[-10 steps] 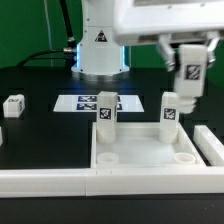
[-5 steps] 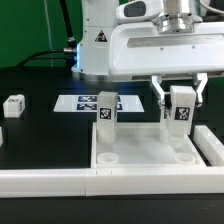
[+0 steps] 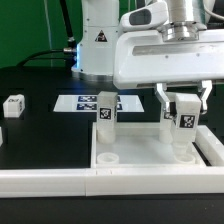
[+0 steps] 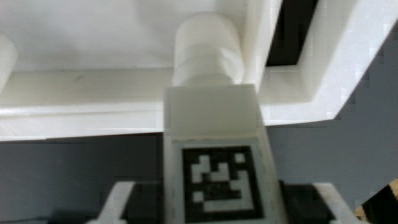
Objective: Assemble square table
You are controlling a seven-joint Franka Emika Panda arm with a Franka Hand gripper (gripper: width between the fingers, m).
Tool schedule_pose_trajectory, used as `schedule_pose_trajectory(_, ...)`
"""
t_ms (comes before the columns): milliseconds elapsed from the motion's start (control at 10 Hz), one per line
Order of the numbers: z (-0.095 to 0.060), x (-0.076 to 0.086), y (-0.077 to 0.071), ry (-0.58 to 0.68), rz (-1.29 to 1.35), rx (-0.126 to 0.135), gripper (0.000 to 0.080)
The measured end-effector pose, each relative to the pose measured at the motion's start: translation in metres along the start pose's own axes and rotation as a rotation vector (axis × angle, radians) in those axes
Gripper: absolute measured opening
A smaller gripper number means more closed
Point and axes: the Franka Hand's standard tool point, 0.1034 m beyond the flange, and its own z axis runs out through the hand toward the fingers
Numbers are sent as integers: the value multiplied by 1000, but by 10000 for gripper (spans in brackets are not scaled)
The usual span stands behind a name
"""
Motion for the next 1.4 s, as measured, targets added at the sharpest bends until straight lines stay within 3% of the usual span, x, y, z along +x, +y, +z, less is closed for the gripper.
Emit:
schedule_pose_trajectory(400,6,6,-3,8,0,3,290)
schedule_pose_trajectory(1100,15,-5,-3,-4,-4,-1,290)
schedule_pose_trajectory(1200,16,-6,-3,-10,-4,0,369)
schedule_pose_trajectory(1300,16,-6,-3,-10,-4,0,551)
schedule_pose_trajectory(1400,16,-6,-3,-10,-4,0,619)
